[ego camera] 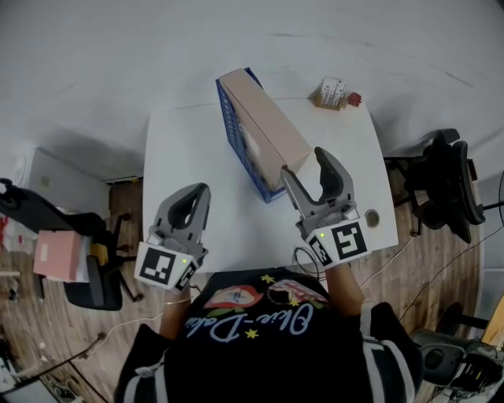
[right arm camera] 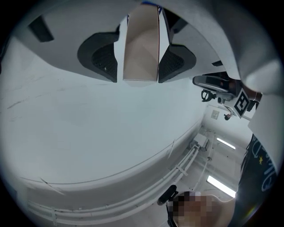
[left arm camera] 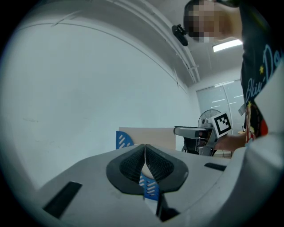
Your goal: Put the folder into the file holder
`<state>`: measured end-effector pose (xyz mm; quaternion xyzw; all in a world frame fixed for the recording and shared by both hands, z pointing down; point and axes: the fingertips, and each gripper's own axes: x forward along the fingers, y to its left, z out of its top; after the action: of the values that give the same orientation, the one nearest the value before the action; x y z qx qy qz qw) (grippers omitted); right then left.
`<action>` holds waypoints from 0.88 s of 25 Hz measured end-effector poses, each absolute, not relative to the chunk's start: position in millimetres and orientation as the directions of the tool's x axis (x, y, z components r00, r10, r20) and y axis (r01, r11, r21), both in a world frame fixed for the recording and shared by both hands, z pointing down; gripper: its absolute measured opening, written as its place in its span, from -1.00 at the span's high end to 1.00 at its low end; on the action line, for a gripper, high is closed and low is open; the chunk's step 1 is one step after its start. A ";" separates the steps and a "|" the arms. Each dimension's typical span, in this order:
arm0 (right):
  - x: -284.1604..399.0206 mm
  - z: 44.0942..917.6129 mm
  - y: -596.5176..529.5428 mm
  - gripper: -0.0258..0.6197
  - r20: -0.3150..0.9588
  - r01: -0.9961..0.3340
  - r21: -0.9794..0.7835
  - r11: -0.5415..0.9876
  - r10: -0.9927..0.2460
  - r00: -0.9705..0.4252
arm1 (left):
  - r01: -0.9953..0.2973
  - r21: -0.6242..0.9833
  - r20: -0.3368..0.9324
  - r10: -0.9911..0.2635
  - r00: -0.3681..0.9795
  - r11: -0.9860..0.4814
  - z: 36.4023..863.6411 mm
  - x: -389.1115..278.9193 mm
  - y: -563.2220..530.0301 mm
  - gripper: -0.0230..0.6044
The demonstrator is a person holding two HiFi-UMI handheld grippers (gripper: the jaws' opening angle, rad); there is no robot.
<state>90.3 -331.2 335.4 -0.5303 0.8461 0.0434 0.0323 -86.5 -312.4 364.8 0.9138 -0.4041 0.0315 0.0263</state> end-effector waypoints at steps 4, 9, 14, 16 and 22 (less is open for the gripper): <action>101.3 332.3 -318.5 0.07 -0.110 -0.900 0.039 0.434 -0.894 -0.435 | -0.729 0.018 0.083 -0.726 0.683 -0.684 365.8 -74.1 -305.5 0.91; 121.0 333.7 -307.3 0.57 -0.130 -0.909 0.012 0.418 -0.900 -0.415 | -0.721 0.017 0.084 -0.718 0.691 -0.692 367.7 -53.6 -295.0 0.91; 133.3 340.2 -299.2 0.84 -0.118 -0.906 0.005 0.423 -0.899 -0.421 | -0.737 0.026 0.081 -0.733 0.675 -0.676 370.9 -41.1 -285.2 0.91; 135.2 344.5 -295.5 0.86 -0.105 -0.897 0.000 0.442 -0.892 -0.439 | -0.740 0.022 0.085 -0.736 0.672 -0.673 373.2 -36.5 -279.6 0.91; 142.5 356.7 -289.3 0.89 -0.070 -0.883 -0.025 0.468 -0.882 -0.466 | -0.763 0.027 0.081 -0.760 0.645 -0.645 375.9 -28.5 -266.0 0.91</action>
<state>142.5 -289.3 356.7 -0.5157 0.8560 0.0073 0.0363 -28.5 -266.0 375.9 0.9065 -0.4201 0.0313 0.0292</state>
